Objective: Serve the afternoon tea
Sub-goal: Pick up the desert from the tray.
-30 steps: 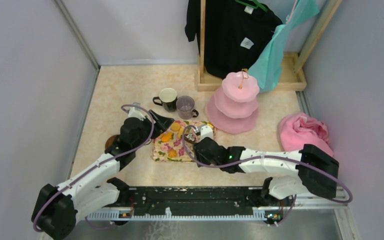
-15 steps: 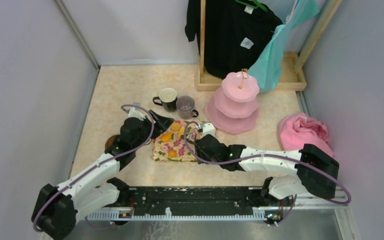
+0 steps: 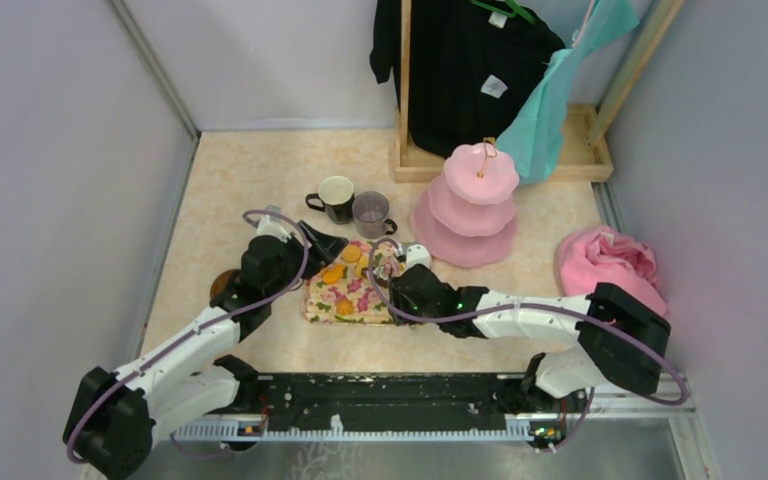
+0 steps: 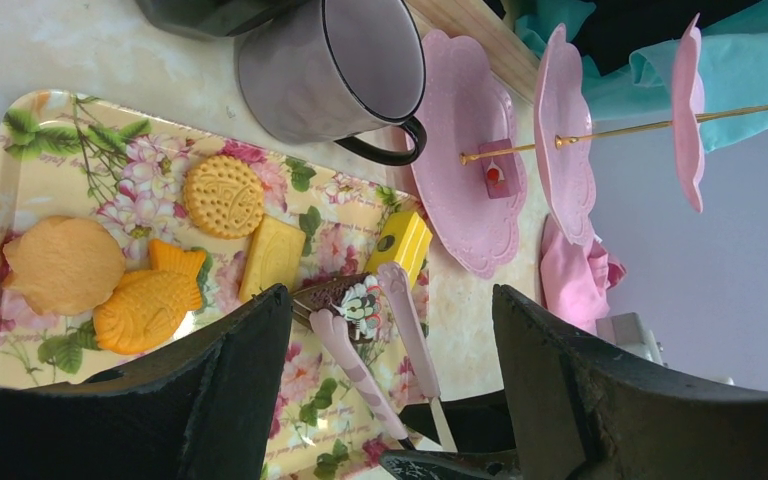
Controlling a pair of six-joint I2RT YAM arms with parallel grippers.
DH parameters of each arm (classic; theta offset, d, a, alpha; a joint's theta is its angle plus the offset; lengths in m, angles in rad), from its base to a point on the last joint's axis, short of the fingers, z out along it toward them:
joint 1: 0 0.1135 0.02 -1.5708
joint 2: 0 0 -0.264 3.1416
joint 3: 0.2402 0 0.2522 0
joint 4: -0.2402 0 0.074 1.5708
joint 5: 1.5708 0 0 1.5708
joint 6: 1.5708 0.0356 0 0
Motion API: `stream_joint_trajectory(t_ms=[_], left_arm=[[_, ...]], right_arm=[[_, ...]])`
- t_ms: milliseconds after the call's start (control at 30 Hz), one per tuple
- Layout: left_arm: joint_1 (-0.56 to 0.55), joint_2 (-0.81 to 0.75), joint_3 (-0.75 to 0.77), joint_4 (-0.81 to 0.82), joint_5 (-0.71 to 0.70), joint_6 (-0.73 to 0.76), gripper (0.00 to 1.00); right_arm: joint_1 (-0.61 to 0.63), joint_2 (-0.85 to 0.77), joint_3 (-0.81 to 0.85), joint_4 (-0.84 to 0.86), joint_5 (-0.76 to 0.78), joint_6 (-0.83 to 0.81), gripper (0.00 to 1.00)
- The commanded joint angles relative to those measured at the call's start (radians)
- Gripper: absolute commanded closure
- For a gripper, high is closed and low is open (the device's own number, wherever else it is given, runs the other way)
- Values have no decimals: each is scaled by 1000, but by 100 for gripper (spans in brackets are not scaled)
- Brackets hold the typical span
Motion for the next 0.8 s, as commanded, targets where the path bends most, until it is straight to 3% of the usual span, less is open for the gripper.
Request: stream_joint_trajectory(t_ms=[0, 333, 667, 767], left_arm=[[5, 0, -9, 22, 5, 12, 21], [5, 4, -3, 21, 9, 11, 21], [5, -15, 4, 6, 10, 10, 22], [5, -20, 10, 1, 7, 10, 22]], right_arm=[[-14, 13, -1, 71, -28, 13, 57], [-19, 1, -12, 73, -55, 16, 66], [-9, -78, -18, 40, -60, 4, 96], [5, -109, -3, 10, -43, -7, 100]])
